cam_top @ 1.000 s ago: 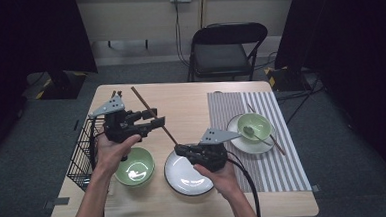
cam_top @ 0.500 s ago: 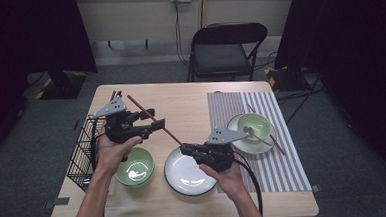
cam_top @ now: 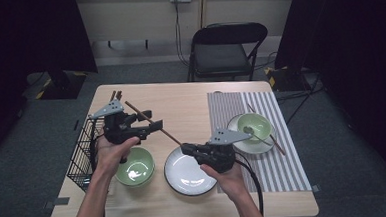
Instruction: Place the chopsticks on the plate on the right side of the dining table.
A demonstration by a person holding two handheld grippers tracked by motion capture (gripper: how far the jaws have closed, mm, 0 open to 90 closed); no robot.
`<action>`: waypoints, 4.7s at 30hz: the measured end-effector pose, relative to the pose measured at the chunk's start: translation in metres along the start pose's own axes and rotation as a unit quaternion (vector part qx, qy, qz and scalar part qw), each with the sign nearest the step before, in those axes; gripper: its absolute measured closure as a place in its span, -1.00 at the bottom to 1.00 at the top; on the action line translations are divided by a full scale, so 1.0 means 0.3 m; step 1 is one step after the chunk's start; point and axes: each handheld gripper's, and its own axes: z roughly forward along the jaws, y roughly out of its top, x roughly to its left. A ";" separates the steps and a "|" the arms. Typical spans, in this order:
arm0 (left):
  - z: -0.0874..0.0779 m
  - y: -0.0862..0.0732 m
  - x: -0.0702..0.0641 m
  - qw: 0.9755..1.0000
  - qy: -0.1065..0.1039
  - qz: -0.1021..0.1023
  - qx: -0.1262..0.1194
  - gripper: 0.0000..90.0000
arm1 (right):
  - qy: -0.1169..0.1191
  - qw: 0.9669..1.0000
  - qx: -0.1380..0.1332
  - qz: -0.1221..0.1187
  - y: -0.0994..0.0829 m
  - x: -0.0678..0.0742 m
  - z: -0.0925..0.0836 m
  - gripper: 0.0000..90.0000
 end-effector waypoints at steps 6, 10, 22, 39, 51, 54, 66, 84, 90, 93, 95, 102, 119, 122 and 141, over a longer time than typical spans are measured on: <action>-0.012 0.025 -0.002 1.000 0.007 0.007 0.006 -0.33 | 0.007 1.000 0.005 0.001 -0.005 -0.003 -0.006 0.92; -0.029 0.043 0.001 1.000 0.019 0.018 0.006 -0.35 | -0.002 1.000 0.005 -0.002 -0.024 -0.005 -0.022 0.92; -0.038 0.055 0.049 0.998 0.054 0.018 0.009 -0.34 | -0.006 1.000 0.011 0.000 -0.047 -0.012 -0.062 0.92; 0.013 0.006 0.071 0.999 0.047 0.002 0.020 -0.41 | -0.025 0.999 0.044 0.001 -0.020 -0.015 -0.107 0.92; 0.012 -0.025 0.086 0.998 0.053 -0.003 0.028 -0.42 | -0.019 0.998 0.054 0.010 0.008 -0.017 -0.114 0.91; 0.015 -0.028 0.090 0.998 0.058 -0.001 0.035 -0.42 | -0.016 0.999 0.049 0.013 0.023 -0.023 -0.120 0.92; 0.037 -0.050 0.086 0.997 0.065 0.008 0.050 -0.41 | -0.016 0.999 0.047 0.008 0.037 -0.022 -0.124 0.92; 0.018 -0.057 0.012 0.997 0.021 0.057 0.045 -0.46 | -0.027 0.998 0.055 0.023 0.011 -0.043 -0.087 0.92; 0.029 -0.094 -0.003 0.997 0.001 0.058 0.055 -0.45 | -0.023 0.998 0.049 0.021 0.010 -0.033 -0.080 0.92; 0.031 -0.103 -0.007 0.995 -0.002 0.070 0.065 -0.40 | -0.020 0.998 0.053 0.021 0.006 -0.028 -0.072 0.92; 0.033 -0.112 -0.009 0.995 -0.005 0.074 0.069 -0.38 | -0.017 0.998 0.054 0.019 0.008 -0.023 -0.071 0.92; 0.025 -0.161 -0.006 0.990 -0.012 0.112 0.084 -0.30 | -0.011 0.998 0.064 0.010 0.017 -0.003 -0.066 0.92; 0.040 -0.193 -0.018 0.985 0.001 0.148 0.093 -0.31 | -0.016 0.997 0.074 0.013 0.081 0.009 -0.043 0.92; 0.048 -0.199 -0.016 0.985 0.009 0.147 0.086 -0.13 | -0.016 0.997 0.074 0.017 0.084 0.014 -0.038 0.92; 0.100 -0.172 0.009 0.987 0.005 0.138 0.087 0.42 | -0.024 0.998 0.054 0.032 0.256 -0.023 -0.013 0.94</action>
